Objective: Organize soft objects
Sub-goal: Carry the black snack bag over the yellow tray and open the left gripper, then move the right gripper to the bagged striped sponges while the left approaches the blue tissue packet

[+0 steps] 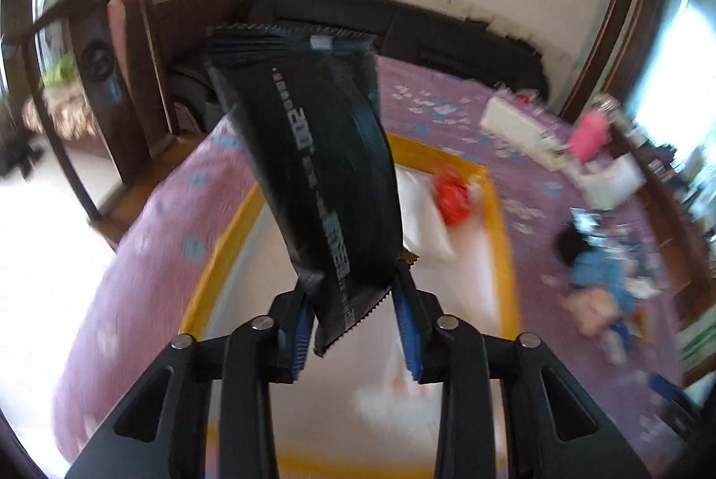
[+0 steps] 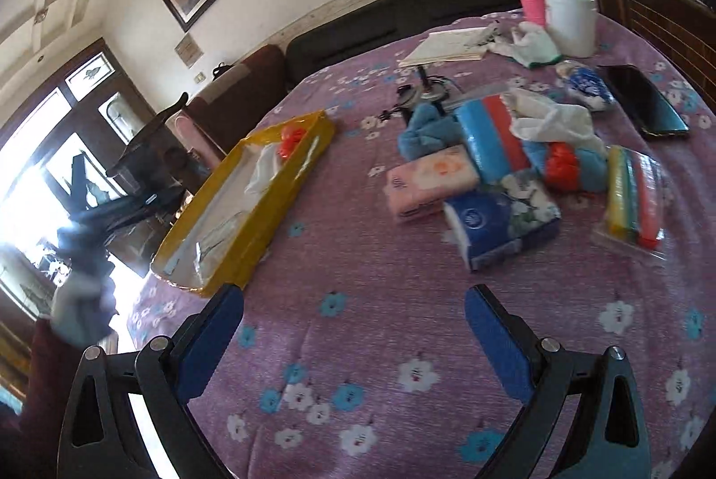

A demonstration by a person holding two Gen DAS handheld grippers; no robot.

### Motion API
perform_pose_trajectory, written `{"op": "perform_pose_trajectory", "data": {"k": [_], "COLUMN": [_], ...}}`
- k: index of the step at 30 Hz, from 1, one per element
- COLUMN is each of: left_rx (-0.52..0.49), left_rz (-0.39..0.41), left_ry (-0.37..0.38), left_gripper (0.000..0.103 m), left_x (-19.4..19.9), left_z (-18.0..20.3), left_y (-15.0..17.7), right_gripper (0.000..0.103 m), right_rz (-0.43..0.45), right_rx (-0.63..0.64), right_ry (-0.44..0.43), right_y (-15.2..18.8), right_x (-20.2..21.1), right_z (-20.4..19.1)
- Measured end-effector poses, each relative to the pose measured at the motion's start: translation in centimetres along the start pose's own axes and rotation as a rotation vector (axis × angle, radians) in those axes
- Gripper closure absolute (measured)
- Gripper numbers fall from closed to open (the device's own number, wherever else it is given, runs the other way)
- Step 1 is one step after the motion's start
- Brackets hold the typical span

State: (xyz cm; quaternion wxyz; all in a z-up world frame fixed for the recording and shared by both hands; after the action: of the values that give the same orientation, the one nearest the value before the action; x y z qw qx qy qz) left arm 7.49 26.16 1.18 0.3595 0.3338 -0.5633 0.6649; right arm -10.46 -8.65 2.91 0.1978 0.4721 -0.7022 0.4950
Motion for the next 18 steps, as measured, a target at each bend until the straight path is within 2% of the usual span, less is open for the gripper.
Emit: {"op": "perform_pose_trajectory", "data": {"k": [2, 4, 5, 8, 13, 18], "left_rx": [-0.032, -0.012, 0.022, 0.110, 0.066, 0.063], "left_rz": [-0.014, -0.020, -0.032, -0.049, -0.059, -0.081], "left_ry": [-0.069, -0.130, -0.134, -0.035, -0.018, 0.049], "left_gripper": [0.049, 0.037, 0.034, 0.033, 0.028, 0.028], "left_x": [-2.6, -4.0, -4.3, -4.2, -2.1, 0.0], "left_z": [0.2, -0.8, -1.4, -1.8, -1.7, -0.5], "left_y": [-2.5, -3.8, -4.1, -3.9, -1.4, 1.5], "right_gripper": [0.002, 0.002, 0.002, 0.002, 0.002, 0.002], "right_rz": [0.003, 0.008, 0.012, 0.031, 0.064, 0.088], "right_rx": [0.008, 0.026, 0.035, 0.057, 0.052, 0.045], "right_ry": [0.018, 0.036, 0.044, 0.056, 0.036, 0.046], "right_y": [0.2, 0.0, -0.1, -0.5, -1.9, -1.8], "right_x": [0.3, 0.6, 0.8, 1.3, 2.3, 3.3], "right_z": [0.1, 0.0, -0.1, -0.6, -0.8, -0.8]}}
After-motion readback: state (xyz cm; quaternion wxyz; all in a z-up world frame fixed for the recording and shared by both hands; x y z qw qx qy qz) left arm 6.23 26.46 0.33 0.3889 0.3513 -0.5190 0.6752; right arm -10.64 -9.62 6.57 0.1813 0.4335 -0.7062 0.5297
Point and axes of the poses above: each gripper's, at about its wrist camera, not at the fingertips, and x roughly against the way its jaws point, z to its right, y to its underside, the point moved 10 cm from there along -x, roughly the way its jaws point, and after that the axes turned 13 degrees about -z, right-handed, at the moved point
